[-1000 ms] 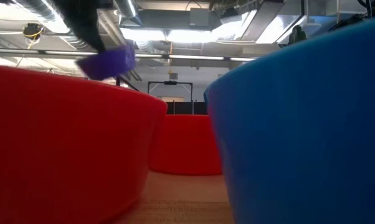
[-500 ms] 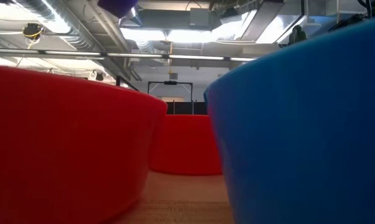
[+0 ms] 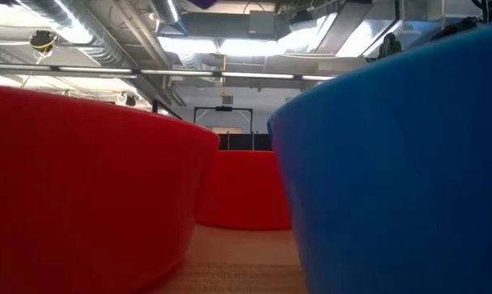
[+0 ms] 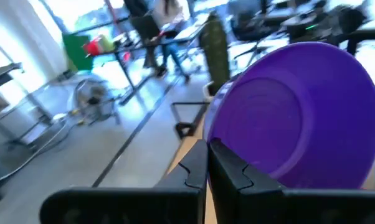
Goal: Pick & Place Mini bowls
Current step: Put the violet bowl on the shelf, then put the red bowl on the shelf
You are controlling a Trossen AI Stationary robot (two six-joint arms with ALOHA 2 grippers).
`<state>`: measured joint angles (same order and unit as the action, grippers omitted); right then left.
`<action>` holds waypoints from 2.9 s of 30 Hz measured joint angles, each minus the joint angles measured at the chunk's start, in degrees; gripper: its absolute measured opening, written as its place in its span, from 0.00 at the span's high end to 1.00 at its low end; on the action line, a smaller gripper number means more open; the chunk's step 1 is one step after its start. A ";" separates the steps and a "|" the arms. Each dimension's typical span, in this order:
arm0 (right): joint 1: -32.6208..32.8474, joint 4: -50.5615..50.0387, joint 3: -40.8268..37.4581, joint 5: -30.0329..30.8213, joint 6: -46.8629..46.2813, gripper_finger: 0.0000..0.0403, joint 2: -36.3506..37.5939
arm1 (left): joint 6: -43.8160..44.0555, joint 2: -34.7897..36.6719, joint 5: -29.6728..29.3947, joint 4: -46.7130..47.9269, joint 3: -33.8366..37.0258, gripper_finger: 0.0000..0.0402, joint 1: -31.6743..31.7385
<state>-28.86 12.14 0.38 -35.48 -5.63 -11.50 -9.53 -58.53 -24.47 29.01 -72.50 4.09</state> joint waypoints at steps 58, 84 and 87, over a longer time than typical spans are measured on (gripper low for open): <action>0.01 -0.48 0.00 -0.05 0.02 0.96 0.01 | 11.79 -62.33 11.45 39.67 -34.61 0.99 36.53; 0.01 -0.68 0.00 -0.04 0.08 0.96 -0.01 | 0.05 -51.48 -0.63 39.76 -38.87 0.56 24.74; 0.01 -0.61 0.00 -0.04 0.09 0.96 0.00 | -3.26 -44.06 1.44 40.53 -38.92 0.61 19.24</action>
<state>-28.85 11.54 0.38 -35.53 -5.54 -11.50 -12.78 -102.59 -23.03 69.55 -111.42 23.33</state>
